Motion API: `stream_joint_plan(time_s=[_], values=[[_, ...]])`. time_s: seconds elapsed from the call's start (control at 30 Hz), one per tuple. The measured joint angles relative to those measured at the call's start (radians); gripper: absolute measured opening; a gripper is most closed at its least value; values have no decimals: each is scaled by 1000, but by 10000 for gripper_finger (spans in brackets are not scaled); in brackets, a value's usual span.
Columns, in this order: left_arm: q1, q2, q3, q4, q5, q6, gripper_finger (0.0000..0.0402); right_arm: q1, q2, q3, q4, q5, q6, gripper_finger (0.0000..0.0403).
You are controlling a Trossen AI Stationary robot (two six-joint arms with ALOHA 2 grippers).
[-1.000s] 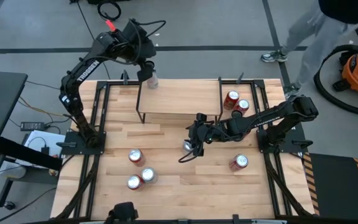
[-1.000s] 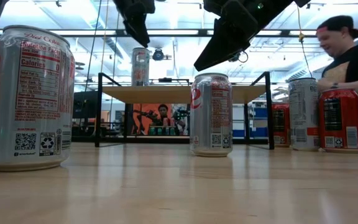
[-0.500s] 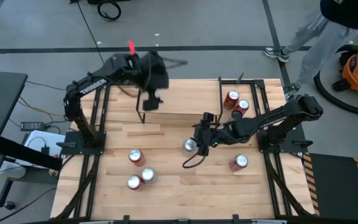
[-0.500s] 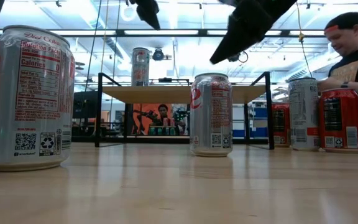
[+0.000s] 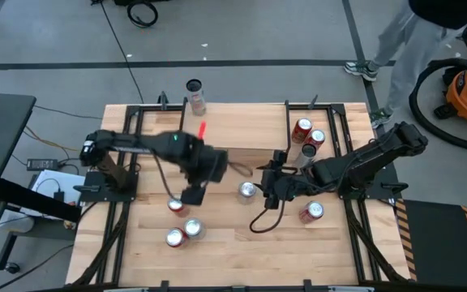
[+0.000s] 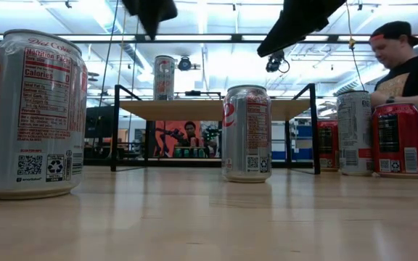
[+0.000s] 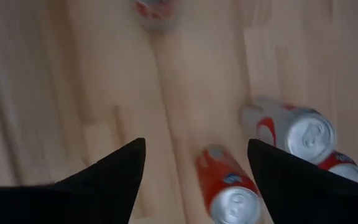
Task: Place canned beverage on shelf
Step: Put the top left orange soda can on the shelf
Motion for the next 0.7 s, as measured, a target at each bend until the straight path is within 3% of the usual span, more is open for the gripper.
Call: stream_joint_plan(time_s=[0.2, 0.5, 0.7], values=[[-106, -18, -114, 10, -28, -128, 288, -3, 3, 0, 42, -36, -12, 252], [-219, -165, -326, 154, -197, -198, 288, -8, 4, 0, 94, -66, -40, 252], [-237, -259, -429, 221, -198, -317, 288, -28, 37, 0, 149, -98, -79, 252]])
